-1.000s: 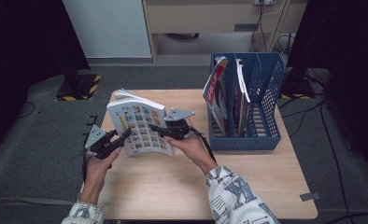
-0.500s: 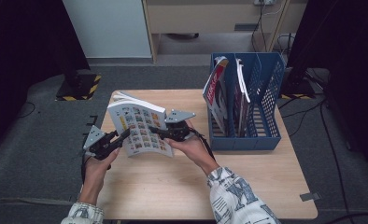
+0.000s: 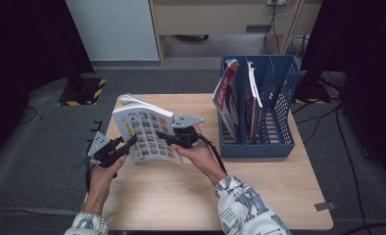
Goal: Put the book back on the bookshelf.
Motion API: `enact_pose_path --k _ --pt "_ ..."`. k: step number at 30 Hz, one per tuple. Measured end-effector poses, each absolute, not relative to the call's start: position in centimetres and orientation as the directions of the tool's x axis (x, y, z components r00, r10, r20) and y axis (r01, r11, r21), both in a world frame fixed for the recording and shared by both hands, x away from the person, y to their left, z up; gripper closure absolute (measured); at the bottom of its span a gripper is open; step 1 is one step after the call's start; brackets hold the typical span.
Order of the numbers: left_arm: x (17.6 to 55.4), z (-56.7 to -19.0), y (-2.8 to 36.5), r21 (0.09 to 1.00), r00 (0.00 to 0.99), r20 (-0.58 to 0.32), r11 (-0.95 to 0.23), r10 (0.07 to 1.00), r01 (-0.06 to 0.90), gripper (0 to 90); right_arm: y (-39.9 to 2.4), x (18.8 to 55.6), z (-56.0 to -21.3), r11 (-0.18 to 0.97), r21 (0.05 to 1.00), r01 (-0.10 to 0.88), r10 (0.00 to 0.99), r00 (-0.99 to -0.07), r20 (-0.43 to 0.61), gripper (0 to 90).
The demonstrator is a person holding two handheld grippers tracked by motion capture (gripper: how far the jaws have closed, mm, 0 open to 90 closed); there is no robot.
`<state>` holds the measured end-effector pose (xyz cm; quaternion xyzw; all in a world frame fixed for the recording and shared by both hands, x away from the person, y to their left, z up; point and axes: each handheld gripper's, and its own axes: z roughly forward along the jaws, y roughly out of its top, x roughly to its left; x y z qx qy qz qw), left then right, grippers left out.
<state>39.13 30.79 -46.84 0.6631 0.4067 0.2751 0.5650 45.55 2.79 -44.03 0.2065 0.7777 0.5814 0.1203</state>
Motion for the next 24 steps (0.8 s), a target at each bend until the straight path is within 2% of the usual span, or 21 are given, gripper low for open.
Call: enact_pose_path --k 6,24 --pt "39.0 -46.8 31.0 0.974 0.520 -0.104 -0.020 0.848 0.226 59.6 2.8 44.9 -43.3 0.240 0.954 0.179 0.452 -0.891 0.054 74.1" --pt "39.0 -46.7 30.9 0.975 0.522 -0.109 -0.011 0.846 0.222 56.3 2.7 44.4 -42.6 0.230 0.957 0.179 0.426 -0.902 0.066 74.2"
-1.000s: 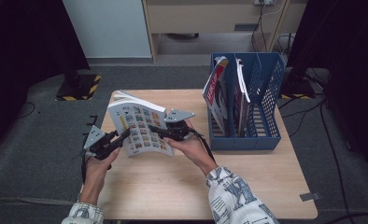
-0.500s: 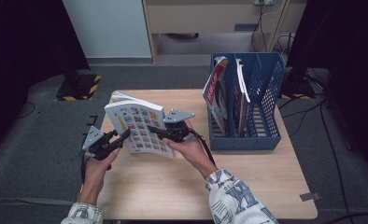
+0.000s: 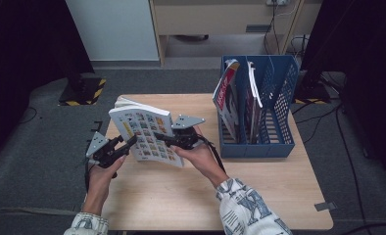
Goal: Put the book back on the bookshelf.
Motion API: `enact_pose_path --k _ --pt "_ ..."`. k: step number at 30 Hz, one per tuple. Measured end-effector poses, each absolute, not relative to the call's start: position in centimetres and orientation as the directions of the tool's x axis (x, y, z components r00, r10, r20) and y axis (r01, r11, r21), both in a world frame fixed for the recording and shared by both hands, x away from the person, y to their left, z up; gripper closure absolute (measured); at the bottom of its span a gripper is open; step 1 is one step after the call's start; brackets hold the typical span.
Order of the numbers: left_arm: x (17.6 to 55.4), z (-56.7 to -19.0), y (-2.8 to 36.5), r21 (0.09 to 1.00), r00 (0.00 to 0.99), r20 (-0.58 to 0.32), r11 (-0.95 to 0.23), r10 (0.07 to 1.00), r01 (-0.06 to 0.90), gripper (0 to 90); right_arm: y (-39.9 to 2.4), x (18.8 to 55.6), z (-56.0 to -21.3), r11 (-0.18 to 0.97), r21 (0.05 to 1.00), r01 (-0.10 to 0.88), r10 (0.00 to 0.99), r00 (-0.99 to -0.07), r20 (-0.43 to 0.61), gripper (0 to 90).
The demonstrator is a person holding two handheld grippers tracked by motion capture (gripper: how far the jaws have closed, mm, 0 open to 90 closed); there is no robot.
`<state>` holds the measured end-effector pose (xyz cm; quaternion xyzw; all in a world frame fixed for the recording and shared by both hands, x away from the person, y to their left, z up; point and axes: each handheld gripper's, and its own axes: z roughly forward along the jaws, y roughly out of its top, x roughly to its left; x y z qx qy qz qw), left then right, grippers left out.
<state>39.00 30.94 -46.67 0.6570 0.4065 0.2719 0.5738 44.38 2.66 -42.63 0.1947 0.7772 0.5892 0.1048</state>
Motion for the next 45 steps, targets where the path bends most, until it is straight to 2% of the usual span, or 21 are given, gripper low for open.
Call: enact_pose_path --k 7,11,26,45 --pt "39.0 -46.4 30.7 0.977 0.517 -0.113 -0.001 0.849 0.215 51.9 2.3 44.1 -42.3 0.215 0.960 0.180 0.432 -0.899 0.072 74.2" --pt "38.9 -46.3 31.0 0.977 0.503 -0.131 0.026 0.854 0.211 46.2 2.1 44.1 -42.2 0.214 0.959 0.184 0.433 -0.898 0.076 74.3" --pt "38.7 -46.6 32.8 0.974 0.463 -0.151 0.051 0.873 0.221 45.8 0.9 44.5 -41.4 0.200 0.963 0.179 0.461 -0.885 0.069 74.3" --pt "38.8 -46.9 32.6 0.973 0.462 -0.127 0.019 0.878 0.232 46.5 -0.8 44.1 -40.2 0.182 0.970 0.164 0.463 -0.884 0.062 74.2"
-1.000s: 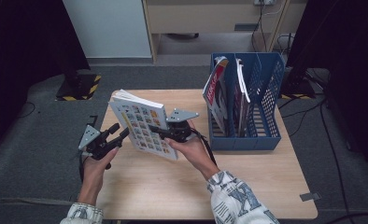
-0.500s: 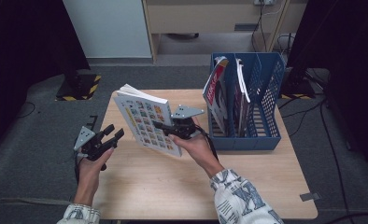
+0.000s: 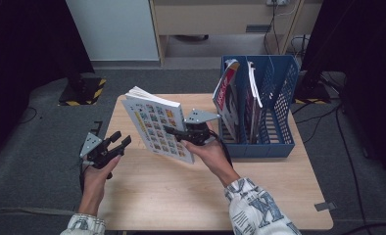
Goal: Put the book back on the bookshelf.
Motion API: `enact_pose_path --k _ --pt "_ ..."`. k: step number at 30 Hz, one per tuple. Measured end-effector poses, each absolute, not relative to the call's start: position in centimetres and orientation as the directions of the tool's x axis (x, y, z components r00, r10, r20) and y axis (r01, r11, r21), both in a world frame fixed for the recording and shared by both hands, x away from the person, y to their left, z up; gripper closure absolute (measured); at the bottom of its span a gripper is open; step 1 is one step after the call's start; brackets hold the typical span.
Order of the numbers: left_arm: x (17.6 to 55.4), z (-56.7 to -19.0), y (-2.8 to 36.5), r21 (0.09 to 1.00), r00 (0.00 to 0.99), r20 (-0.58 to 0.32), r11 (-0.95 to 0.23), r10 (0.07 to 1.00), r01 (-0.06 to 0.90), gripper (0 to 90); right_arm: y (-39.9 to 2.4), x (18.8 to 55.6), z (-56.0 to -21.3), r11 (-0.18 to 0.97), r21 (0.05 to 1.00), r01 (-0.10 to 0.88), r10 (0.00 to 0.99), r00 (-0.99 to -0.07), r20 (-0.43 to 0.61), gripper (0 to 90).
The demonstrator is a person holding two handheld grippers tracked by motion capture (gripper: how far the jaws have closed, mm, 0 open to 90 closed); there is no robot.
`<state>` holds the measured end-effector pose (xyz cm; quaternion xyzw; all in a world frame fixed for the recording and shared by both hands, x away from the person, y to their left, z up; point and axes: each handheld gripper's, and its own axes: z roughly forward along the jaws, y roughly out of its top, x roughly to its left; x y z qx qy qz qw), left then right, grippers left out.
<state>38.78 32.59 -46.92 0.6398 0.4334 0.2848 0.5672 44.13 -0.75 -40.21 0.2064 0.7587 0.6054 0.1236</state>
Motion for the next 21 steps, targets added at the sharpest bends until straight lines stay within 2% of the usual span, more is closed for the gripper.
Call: enact_pose_path --k 21 --pt "38.8 -47.0 32.2 0.971 0.474 -0.105 -0.012 0.874 0.237 47.1 -3.1 43.2 -39.9 0.165 0.972 0.166 0.473 -0.878 0.069 74.3"
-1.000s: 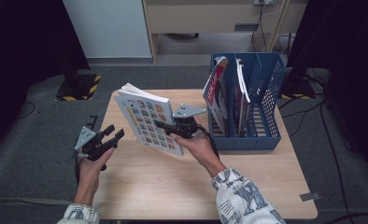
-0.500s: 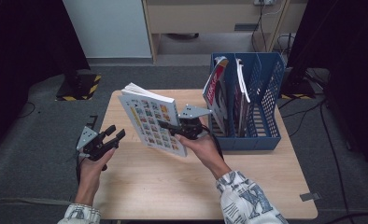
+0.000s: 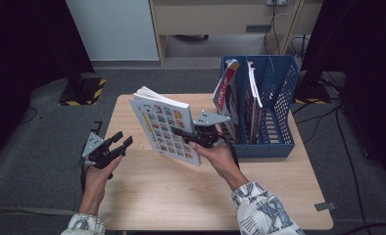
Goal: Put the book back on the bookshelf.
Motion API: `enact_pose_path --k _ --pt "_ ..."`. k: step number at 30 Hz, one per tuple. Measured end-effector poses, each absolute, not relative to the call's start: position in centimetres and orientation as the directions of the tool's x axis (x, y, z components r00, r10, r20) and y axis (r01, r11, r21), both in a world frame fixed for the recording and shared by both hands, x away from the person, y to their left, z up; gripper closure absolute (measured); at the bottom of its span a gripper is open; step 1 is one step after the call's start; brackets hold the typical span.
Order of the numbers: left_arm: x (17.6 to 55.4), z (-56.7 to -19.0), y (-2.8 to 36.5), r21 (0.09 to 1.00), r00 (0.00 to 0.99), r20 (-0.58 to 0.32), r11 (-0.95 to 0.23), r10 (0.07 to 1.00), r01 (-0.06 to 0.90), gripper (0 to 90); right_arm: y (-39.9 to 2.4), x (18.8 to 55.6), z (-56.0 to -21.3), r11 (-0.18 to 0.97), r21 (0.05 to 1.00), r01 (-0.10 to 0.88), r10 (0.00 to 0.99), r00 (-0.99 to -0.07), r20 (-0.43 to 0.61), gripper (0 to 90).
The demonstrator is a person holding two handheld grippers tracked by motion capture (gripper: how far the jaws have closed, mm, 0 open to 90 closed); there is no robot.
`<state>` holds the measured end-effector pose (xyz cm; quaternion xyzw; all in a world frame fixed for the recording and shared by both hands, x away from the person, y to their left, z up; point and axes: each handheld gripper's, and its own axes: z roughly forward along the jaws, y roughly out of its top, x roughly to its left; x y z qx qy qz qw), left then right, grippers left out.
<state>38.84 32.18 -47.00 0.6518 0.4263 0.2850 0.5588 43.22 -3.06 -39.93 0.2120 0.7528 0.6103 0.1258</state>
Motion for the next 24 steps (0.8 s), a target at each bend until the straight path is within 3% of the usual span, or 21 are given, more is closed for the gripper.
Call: enact_pose_path --k 24 --pt "38.8 -47.1 31.7 0.969 0.488 -0.086 -0.040 0.868 0.242 47.1 -5.9 41.6 -39.6 0.143 0.975 0.170 0.481 -0.873 0.082 74.3"
